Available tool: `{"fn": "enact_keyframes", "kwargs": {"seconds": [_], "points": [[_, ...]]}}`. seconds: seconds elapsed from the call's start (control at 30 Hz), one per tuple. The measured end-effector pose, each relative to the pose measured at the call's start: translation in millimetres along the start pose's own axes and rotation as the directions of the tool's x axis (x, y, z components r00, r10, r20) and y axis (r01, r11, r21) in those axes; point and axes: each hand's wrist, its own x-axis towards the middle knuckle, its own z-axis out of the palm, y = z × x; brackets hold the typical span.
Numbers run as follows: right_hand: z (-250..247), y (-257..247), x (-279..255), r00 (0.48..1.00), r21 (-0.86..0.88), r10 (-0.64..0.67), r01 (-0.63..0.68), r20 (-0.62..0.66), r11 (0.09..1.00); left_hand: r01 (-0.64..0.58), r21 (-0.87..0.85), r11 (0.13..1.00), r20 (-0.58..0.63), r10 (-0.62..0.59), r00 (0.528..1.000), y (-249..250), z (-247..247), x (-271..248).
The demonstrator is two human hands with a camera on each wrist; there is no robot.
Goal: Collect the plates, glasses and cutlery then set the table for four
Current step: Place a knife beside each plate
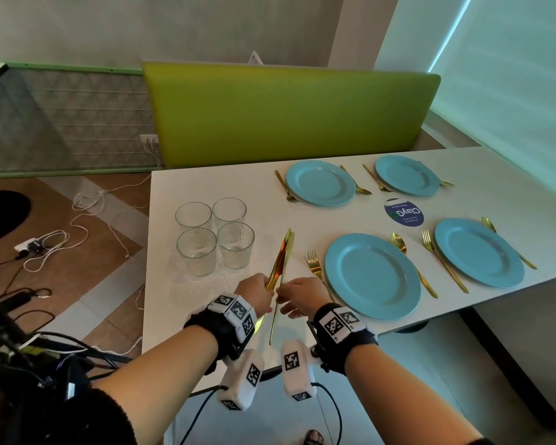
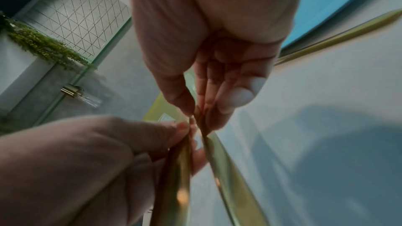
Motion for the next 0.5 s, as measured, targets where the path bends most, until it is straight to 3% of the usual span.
{"fn": "enact_keyframes", "kwargs": {"seconds": [0.13,0.2,0.33,0.5], "points": [[-1,4,9,0.993,-0.042,0.052,-0.057,-0.103,0.998,0.047,0.041,0.998,-0.073,-0.044,0.996,2,-7,14],[-7,9,16,0.987,-0.169,0.043,-0.07,-0.158,0.983,0.068,0.036,0.997,-0.098,-0.065,0.993,3,-14,20],[-16,19,27,0.973,-0.5,-0.017,-0.104,-0.231,0.86,0.062,-0.011,0.998,-0.106,-0.063,0.992,5,-25,26],[-21,27,39,0.962,-0.63,-0.029,-0.155,-0.273,0.761,0.042,-0.012,0.999,-0.12,-0.044,0.992,4,-30,25]]}}
